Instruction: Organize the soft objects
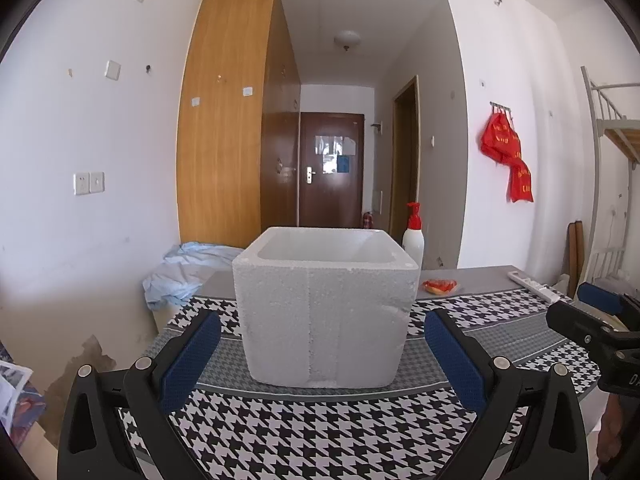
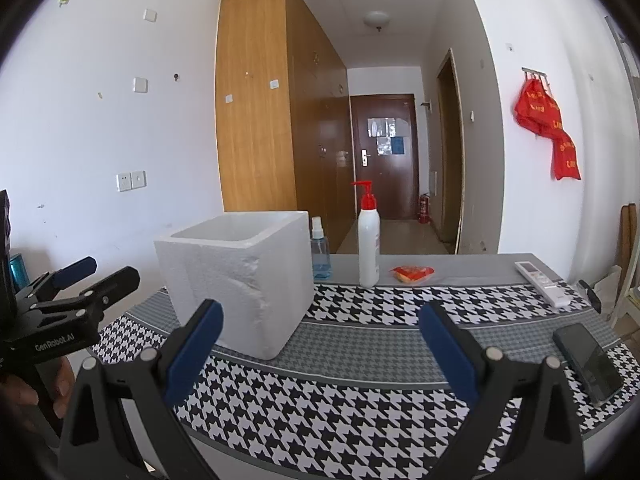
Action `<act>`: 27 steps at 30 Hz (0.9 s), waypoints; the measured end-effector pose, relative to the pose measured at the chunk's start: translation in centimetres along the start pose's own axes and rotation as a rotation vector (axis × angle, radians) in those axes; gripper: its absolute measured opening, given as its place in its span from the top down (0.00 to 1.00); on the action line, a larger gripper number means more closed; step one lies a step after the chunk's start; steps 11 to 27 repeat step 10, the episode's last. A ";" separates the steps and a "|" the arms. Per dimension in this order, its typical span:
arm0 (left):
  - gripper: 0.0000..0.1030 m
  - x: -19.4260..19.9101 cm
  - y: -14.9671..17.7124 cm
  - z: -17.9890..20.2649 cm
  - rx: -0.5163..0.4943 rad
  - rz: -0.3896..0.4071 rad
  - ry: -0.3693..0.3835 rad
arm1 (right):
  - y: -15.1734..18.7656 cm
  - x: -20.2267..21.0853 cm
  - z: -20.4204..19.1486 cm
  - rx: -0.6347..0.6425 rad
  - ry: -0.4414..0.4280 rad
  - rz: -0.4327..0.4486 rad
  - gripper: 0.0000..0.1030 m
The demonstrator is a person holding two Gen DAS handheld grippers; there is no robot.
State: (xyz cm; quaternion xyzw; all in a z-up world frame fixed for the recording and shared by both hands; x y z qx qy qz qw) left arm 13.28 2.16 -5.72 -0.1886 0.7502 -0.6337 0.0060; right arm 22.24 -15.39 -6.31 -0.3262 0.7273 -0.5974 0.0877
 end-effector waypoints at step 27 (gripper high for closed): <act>0.01 0.1 0.2 0.0 -0.008 0.001 -0.005 | 0.0 -0.1 -0.1 0.005 0.000 -0.006 0.03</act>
Point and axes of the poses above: each gripper's, at about its wrist camera, not at the fingertips, and x roughly against the way its jaws point, z to its right, y to its underside, the point moved 8 cm from there along -x, roughly the way its jaws point, and after that the axes turned 13 degrees about -x, right-handed, at the moved point
